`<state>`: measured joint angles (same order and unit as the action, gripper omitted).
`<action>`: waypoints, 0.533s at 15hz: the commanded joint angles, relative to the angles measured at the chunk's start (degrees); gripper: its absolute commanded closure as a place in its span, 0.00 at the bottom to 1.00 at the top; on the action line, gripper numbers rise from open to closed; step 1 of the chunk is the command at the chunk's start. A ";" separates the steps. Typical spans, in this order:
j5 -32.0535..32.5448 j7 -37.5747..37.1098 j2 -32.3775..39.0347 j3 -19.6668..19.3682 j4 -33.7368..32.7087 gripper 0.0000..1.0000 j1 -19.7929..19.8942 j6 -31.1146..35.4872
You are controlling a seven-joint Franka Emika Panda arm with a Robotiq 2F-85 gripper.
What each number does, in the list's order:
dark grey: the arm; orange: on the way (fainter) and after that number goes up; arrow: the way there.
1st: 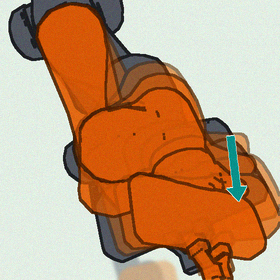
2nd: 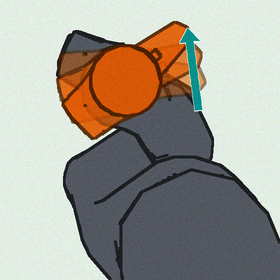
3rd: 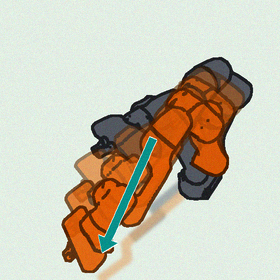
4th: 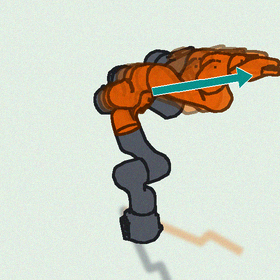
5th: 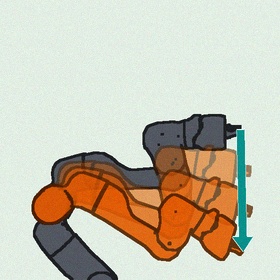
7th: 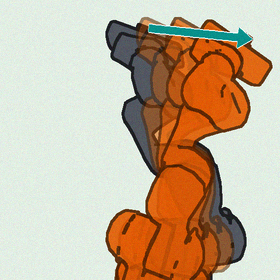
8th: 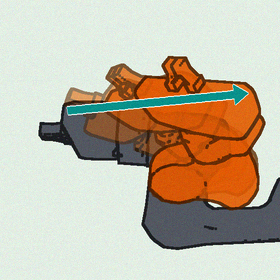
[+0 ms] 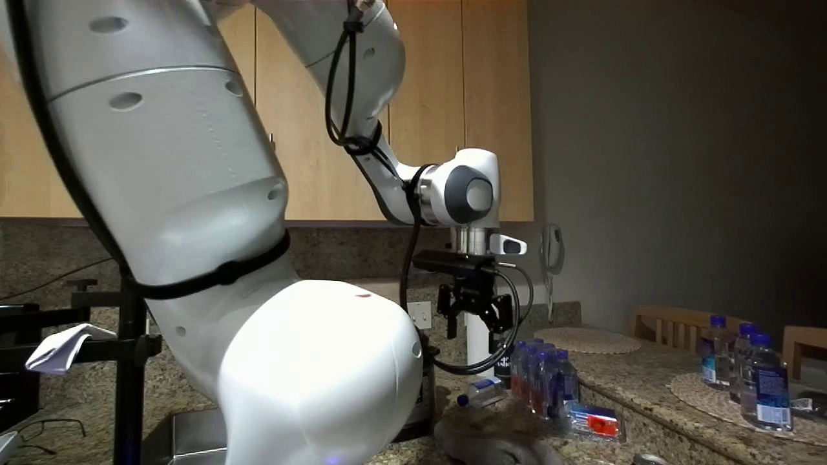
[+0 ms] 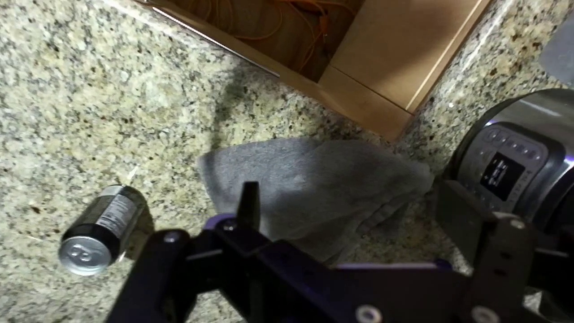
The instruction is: Move the towel to the right
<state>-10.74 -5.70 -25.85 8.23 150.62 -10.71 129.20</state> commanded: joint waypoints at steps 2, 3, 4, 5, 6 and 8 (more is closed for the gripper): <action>0.02 7.03 11.72 1.24 -6.45 0.00 -3.68 4.60; 0.17 8.15 13.71 1.50 -7.96 0.00 -4.14 5.21; 0.41 8.49 15.46 1.94 -9.34 0.00 -4.27 6.02; -0.12 9.80 16.99 2.05 -10.56 0.00 -4.51 6.93; 0.24 10.11 18.22 2.37 -11.39 0.00 -4.42 8.88; 2.70 8.87 20.80 3.17 -13.00 0.00 -3.84 13.10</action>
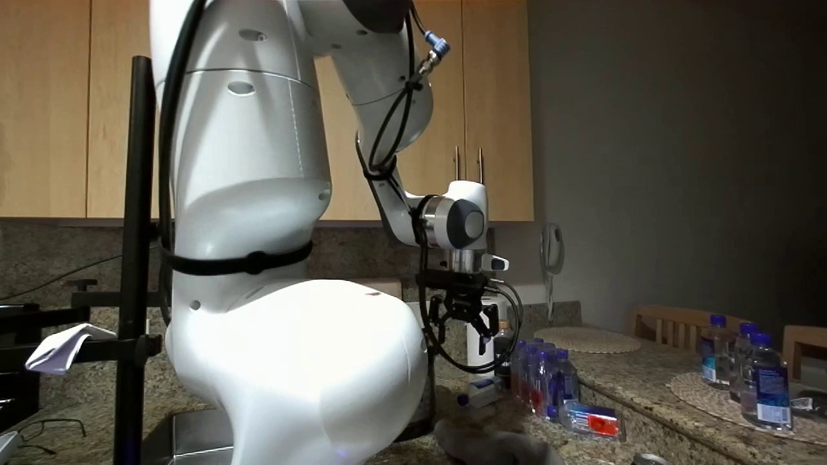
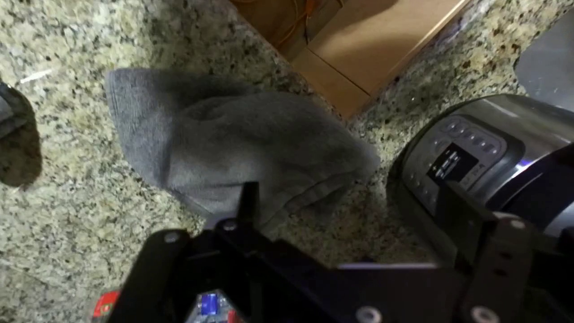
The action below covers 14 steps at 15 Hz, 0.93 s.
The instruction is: Move the towel to the right
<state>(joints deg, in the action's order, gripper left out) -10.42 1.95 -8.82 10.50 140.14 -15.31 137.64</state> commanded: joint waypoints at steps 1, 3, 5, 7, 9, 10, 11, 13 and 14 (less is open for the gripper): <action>4.62 0.07 4.51 1.17 -3.00 0.00 1.11 6.26; 2.27 0.03 3.46 0.95 -2.33 0.00 0.76 3.98; 2.25 0.03 3.72 0.96 -2.40 0.00 0.77 3.93; 2.25 0.03 3.66 0.97 -2.40 0.00 0.76 3.92; 2.25 0.03 3.64 0.97 -2.40 0.00 0.76 3.92; 4.21 -2.51 4.74 1.69 -2.89 0.00 0.60 4.13; 4.85 -3.22 5.16 1.95 -3.20 0.00 0.57 3.80; 7.96 -6.86 6.54 2.75 -4.20 0.00 0.67 4.35; 10.49 -9.62 7.14 3.06 -4.98 0.00 0.84 3.62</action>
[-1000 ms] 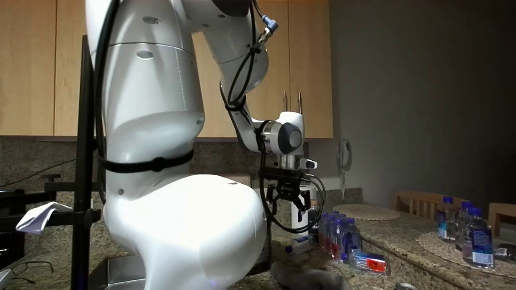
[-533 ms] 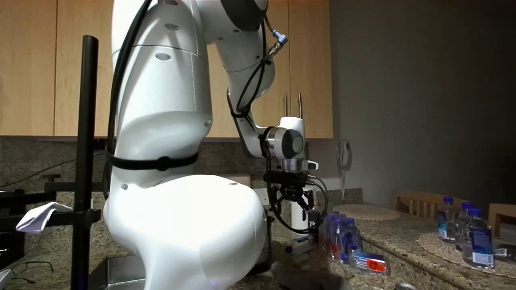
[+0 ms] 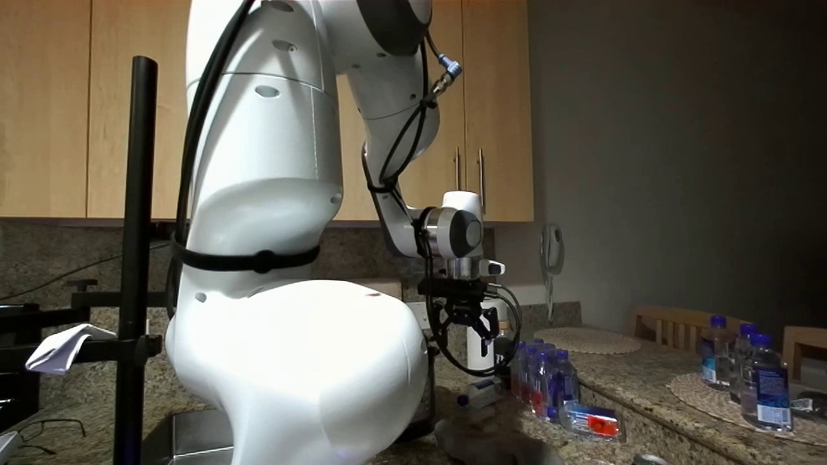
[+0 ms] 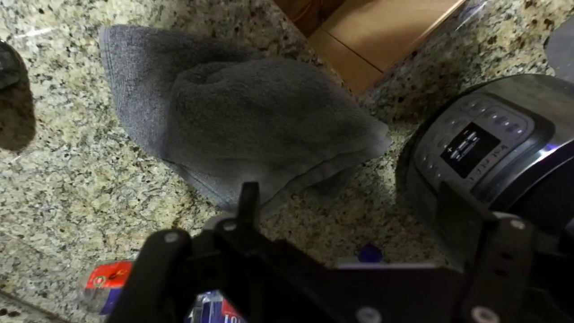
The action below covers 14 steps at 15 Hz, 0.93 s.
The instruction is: Move the towel to the right
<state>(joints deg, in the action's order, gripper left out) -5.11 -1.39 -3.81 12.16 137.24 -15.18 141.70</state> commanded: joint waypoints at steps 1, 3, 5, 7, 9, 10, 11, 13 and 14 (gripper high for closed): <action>7.23 -8.53 2.56 1.58 -2.65 0.00 0.75 -0.77; 9.82 -12.11 3.84 1.80 -4.01 0.00 0.49 -1.13; 11.84 -15.70 5.45 2.05 -5.83 0.00 0.07 -1.93; 10.02 -17.75 8.08 2.55 -9.05 0.00 -0.67 -6.39; 10.26 -19.38 10.62 3.06 -12.00 0.00 -1.49 -9.45; 11.27 -20.55 12.02 3.08 -13.16 0.00 -2.10 -8.93; 12.18 -21.87 13.42 2.88 -14.16 0.00 -2.66 -7.51; 15.66 -25.37 16.10 1.81 -15.48 0.00 -4.02 -2.92; 17.31 -26.67 17.58 1.26 -16.09 0.00 -4.67 -0.88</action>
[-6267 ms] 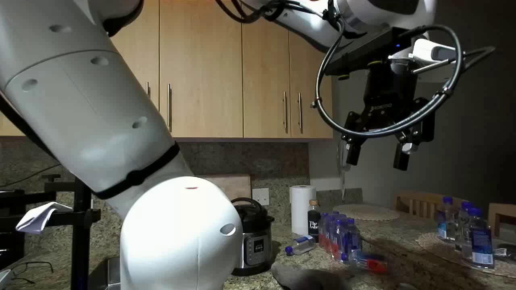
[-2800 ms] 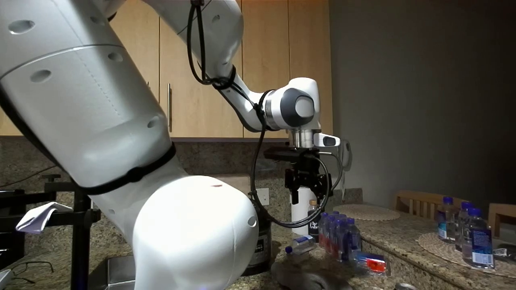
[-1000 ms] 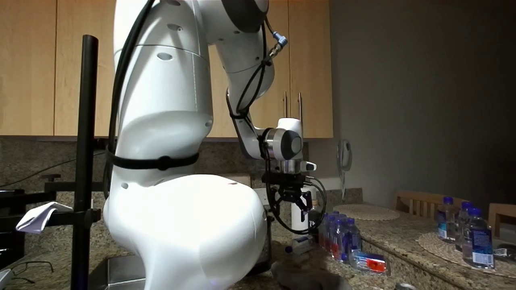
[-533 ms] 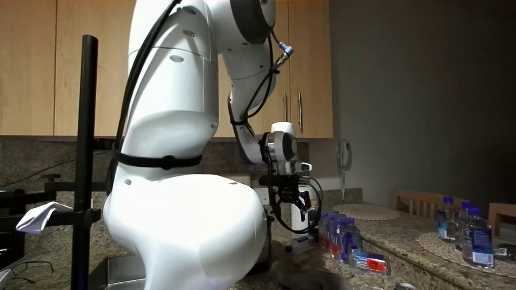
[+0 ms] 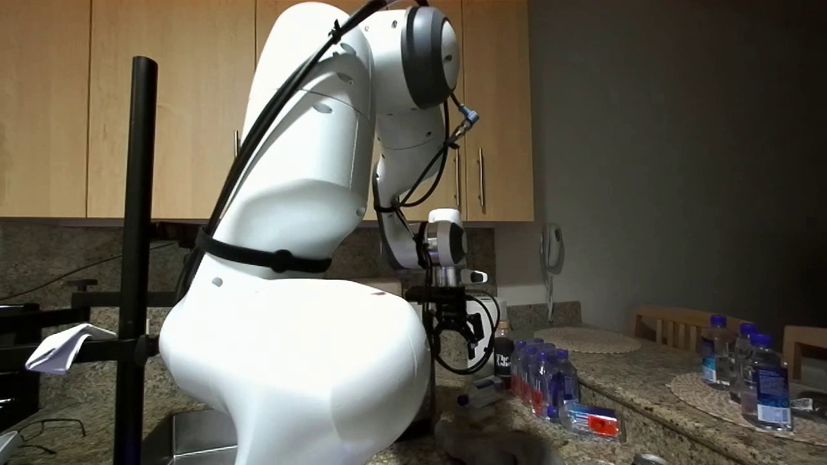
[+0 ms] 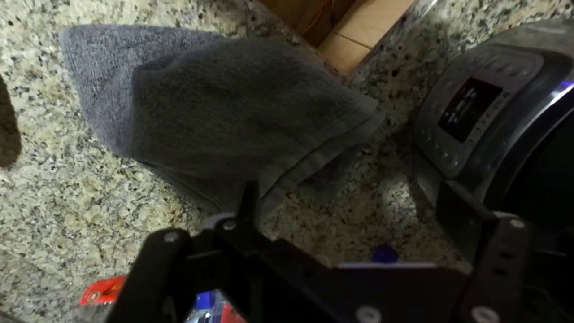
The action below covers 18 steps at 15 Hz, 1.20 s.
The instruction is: Move the towel to the right
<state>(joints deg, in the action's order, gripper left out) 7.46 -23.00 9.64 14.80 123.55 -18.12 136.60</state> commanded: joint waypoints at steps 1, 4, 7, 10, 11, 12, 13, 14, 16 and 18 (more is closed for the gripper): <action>6.12 -6.42 5.52 -2.03 -3.17 0.00 -2.44 5.45; 12.15 -11.81 10.36 -5.83 -6.45 0.00 -5.40 7.57; 11.35 -10.58 10.38 -6.89 -6.37 0.00 -5.97 6.39; 12.08 -11.12 12.49 -8.32 -8.18 0.00 -6.64 6.39; 12.08 -11.12 12.52 -8.33 -8.29 0.00 -6.65 6.39; 12.09 -11.12 12.52 -8.33 -8.37 0.00 -6.68 6.39; 10.14 -8.84 14.25 -7.44 -9.95 0.00 -5.79 5.26; 10.06 -9.45 15.91 -7.98 -11.86 0.00 -6.10 3.64; 10.45 -11.49 18.37 -9.18 -14.51 0.00 -6.86 1.48; 11.18 -13.48 21.11 -10.57 -17.34 0.00 -7.71 0.05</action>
<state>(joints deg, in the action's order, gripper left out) 18.74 -34.30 26.62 6.22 110.93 -24.35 139.28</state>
